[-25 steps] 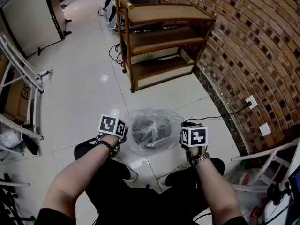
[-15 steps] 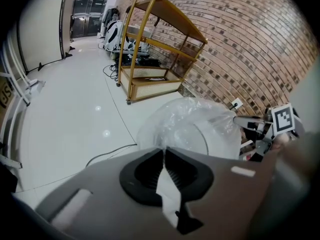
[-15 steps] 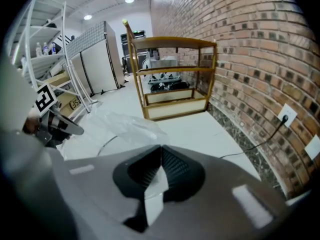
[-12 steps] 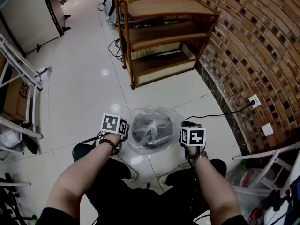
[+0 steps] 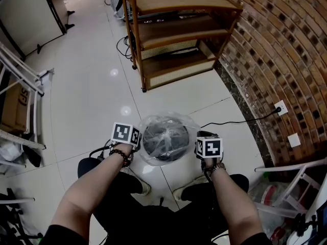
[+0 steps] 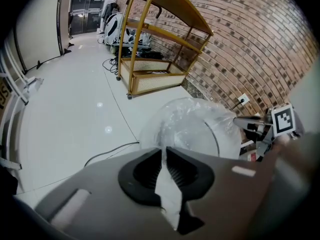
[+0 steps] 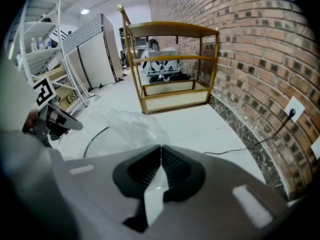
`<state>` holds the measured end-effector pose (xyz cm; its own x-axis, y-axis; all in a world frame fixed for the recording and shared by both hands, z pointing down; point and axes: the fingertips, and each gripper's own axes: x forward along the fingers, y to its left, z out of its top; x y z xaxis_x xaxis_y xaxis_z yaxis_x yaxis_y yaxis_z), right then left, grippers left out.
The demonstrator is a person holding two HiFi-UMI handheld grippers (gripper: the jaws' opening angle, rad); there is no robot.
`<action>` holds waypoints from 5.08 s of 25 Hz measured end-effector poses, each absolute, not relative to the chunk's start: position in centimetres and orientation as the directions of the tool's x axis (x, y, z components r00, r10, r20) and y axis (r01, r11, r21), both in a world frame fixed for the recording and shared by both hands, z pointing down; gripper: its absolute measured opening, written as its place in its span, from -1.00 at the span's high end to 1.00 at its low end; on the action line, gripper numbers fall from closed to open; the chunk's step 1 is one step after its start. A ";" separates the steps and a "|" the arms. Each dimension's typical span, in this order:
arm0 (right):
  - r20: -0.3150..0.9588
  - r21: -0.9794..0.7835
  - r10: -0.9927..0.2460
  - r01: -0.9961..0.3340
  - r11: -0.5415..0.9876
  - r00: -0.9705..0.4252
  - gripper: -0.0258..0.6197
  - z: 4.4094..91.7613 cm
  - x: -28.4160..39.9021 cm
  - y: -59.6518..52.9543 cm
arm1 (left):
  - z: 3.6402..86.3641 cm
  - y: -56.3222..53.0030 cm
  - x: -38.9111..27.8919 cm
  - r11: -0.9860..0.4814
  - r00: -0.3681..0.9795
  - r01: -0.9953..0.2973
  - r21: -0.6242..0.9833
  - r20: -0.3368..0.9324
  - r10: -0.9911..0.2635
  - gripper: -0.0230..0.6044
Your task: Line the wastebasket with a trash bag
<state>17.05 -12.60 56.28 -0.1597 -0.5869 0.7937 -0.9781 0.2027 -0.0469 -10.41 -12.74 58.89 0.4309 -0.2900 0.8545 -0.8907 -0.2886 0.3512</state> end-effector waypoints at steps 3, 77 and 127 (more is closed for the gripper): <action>0.811 -0.045 -0.560 -0.973 0.225 -0.167 0.90 57.3 16.7 -12.7 | 59.5 -13.0 -10.3 -0.290 0.430 -0.890 0.353 0.861 -0.273 0.82; 0.800 -0.130 -0.561 -0.974 0.185 -0.213 0.09 60.2 14.4 -13.5 | 61.0 -17.5 -5.8 -0.630 0.429 -0.761 0.153 0.848 -0.312 0.04; 0.866 -0.126 -0.350 -0.833 0.539 -0.357 0.92 79.3 -2.8 -17.5 | 51.6 -20.3 -2.6 -0.912 0.605 -0.403 -0.079 0.724 -0.330 0.91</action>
